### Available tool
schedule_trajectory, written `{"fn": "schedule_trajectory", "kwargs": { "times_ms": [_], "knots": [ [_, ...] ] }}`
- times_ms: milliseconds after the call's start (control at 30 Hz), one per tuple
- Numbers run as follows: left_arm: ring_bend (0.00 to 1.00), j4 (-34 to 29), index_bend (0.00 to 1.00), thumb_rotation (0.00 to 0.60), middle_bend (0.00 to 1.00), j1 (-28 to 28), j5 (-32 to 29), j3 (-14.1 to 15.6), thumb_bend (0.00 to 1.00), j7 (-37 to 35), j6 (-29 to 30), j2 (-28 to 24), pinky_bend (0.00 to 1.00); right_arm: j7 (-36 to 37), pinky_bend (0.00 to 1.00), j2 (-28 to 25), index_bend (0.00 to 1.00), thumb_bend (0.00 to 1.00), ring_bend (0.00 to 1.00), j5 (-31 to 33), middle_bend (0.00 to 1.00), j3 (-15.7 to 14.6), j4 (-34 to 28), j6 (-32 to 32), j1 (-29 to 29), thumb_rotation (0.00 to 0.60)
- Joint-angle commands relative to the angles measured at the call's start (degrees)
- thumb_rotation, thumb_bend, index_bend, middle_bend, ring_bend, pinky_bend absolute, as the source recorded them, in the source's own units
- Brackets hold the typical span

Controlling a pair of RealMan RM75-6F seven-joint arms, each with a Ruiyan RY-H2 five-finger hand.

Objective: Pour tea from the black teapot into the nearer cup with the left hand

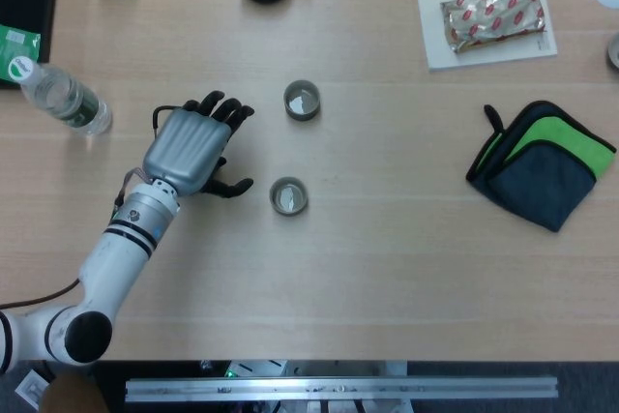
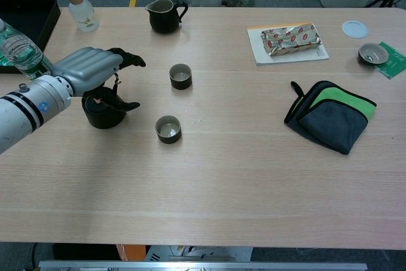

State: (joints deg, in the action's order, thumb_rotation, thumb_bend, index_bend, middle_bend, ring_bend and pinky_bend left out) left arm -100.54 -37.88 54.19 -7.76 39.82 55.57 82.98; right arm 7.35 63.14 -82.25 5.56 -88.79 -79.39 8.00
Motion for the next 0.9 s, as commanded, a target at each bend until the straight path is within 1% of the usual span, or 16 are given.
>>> {"fn": "schedule_trajectory", "kwargs": {
  "times_ms": [33,233,467,600,900],
  "knots": [
    [0.09,1.2,0.13,0.342,0.15,-1.2,-1.9,0.0,0.19,0.6,0.0,0.5,0.26,0.1,0.32,0.0,0.27,0.01,0.29,0.0,0.37,0.0,0.1,0.1,0.0,0.6],
    [0.09,3.5,0.13,0.332,0.14,-3.3,-6.0,0.2,0.19,2.0,-0.2,1.2,0.26,0.4,0.32,0.0,0.27,0.01,0.29,0.1,0.37,-0.1,0.3,0.0,-0.2,0.6],
    [0.09,4.5,0.13,0.291,0.14,-5.4,-10.3,0.9,0.19,3.7,-0.4,0.8,0.26,0.6,0.32,0.1,0.27,0.01,0.29,0.2,0.37,-0.1,0.5,-0.1,-0.3,0.6],
    [0.09,4.4,0.13,0.251,0.14,-6.8,-13.0,1.6,0.19,4.9,-0.7,0.1,0.25,0.6,0.32,0.2,0.27,0.01,0.29,0.2,0.37,-0.1,0.6,-0.1,-0.3,0.6],
    [0.09,5.7,0.14,0.237,0.14,-8.9,-15.9,2.4,0.19,4.1,-2.0,-0.1,0.23,0.6,0.32,0.1,0.27,0.01,0.29,0.1,0.37,-0.1,0.6,-0.3,-0.4,0.6]
  ]
}}
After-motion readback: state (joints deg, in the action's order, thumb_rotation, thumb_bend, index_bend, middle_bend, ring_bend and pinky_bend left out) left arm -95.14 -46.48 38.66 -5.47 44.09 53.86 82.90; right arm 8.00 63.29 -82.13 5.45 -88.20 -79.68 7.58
